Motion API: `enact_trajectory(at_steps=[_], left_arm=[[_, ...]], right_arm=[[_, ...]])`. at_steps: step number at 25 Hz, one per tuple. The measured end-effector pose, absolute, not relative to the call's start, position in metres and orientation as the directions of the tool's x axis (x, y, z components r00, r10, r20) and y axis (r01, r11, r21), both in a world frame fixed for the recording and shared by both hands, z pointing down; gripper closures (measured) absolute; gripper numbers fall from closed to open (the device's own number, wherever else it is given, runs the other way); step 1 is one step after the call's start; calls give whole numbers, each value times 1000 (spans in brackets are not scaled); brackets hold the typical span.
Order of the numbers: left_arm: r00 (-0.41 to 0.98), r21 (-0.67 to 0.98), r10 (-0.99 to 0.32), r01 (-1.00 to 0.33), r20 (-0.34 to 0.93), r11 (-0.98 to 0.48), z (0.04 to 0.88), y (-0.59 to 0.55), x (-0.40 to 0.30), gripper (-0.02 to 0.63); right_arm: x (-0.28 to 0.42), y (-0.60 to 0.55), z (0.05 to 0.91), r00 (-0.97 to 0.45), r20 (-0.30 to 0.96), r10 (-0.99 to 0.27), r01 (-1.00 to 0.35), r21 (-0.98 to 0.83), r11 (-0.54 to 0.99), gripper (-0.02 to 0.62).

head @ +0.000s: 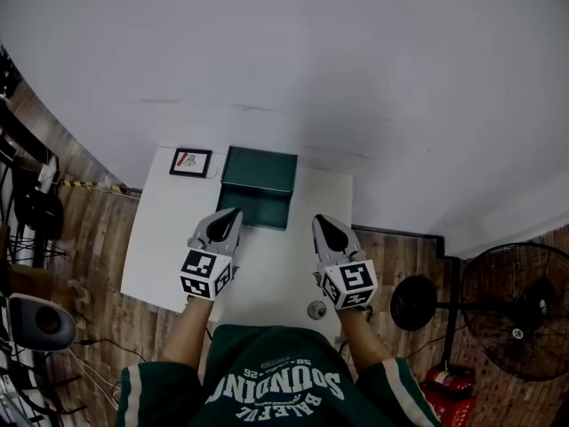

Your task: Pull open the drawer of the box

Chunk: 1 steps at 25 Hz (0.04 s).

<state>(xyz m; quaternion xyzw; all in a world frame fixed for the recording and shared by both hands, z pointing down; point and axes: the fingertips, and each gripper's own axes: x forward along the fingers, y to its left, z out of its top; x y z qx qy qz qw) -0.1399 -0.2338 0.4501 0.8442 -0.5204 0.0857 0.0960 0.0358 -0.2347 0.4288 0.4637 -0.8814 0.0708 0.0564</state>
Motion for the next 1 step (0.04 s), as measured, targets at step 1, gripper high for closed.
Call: enact_trajectory(at_steps=[1], left_arm=[[445, 74, -862, -895, 245, -440, 451, -235, -138, 554]], right_arm=[[37, -235, 429, -563, 165, -810, -826, -73, 559, 595]])
